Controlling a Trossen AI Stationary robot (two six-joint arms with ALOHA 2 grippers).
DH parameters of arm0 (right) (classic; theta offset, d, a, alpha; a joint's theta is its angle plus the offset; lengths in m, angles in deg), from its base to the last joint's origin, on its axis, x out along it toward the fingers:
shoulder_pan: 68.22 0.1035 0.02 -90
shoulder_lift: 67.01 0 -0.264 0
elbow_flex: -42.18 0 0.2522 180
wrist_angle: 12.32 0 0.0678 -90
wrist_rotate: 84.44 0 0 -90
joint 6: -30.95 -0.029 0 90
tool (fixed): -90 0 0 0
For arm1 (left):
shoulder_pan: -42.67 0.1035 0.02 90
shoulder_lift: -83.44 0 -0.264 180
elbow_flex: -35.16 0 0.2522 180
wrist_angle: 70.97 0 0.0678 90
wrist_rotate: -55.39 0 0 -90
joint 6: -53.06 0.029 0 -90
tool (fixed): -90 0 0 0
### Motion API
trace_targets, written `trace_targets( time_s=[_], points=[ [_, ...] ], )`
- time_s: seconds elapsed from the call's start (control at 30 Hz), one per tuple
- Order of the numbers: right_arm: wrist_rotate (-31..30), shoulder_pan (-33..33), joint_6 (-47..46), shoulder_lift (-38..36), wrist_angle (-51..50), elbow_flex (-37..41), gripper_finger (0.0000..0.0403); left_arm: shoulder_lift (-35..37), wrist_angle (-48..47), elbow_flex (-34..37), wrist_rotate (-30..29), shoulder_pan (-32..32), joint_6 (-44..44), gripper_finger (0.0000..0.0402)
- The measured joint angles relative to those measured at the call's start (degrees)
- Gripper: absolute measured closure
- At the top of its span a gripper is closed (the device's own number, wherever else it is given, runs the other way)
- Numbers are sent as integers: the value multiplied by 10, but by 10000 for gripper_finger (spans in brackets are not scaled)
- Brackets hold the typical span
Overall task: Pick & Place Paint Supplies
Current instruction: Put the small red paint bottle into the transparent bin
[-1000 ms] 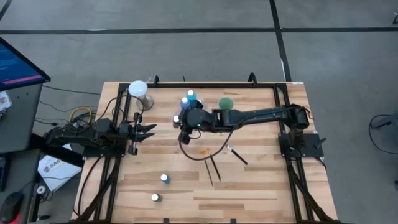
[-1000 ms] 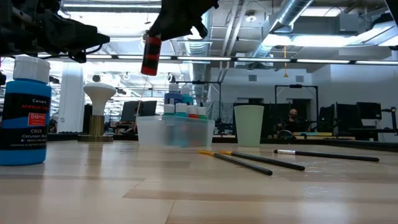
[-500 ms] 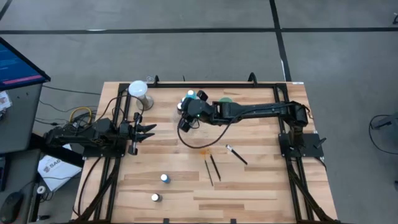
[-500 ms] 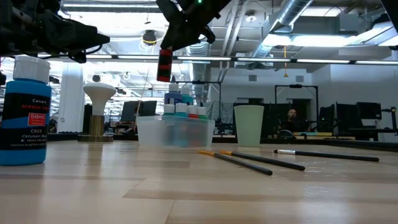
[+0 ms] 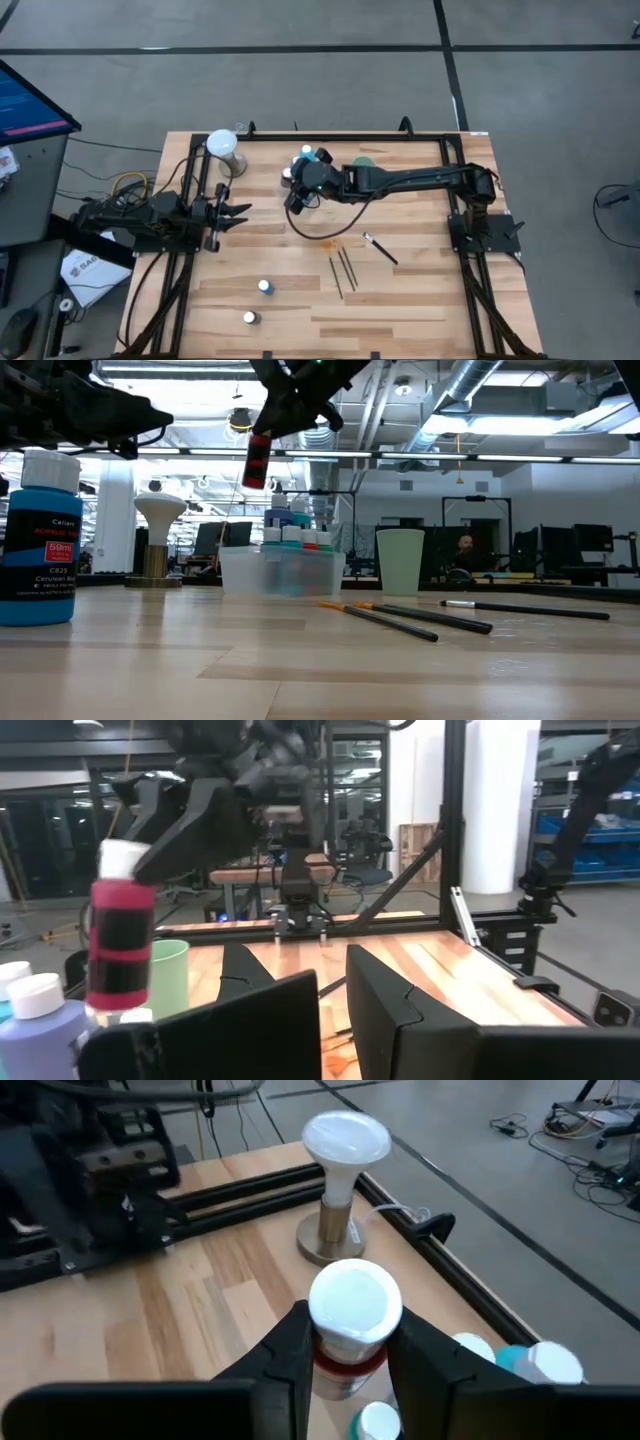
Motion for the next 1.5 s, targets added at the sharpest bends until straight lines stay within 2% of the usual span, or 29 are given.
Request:
trace_targets(
  time_s=[0.33, 0.57, 0.77, 1.03, 1.1, 1.17, 1.5],
  points=[
    [0, 2, -21, 1, 33, 42, 310, 0, 0, 0, 0, -8, 0, 401],
    [35, 2, 2, 1, 76, 51, 310, 0, 0, 0, 0, 10, 0, 401],
    [35, -3, 5, 1, 78, 50, 310, 0, 0, 0, 0, 22, 0, 401],
    [31, -3, 15, 44, 105, 46, 310, 0, 0, 0, 0, 23, 0, 401],
    [25, -3, 19, 48, 75, 53, 310, 0, 0, 0, 0, 23, 0, 401],
    [22, -3, 22, 61, 100, 49, 310, 0, -1, 0, 0, 23, 0, 401],
    [9, -15, 50, 66, 91, 50, 310, 0, -1, 0, 0, 23, 0, 401]
  ],
)
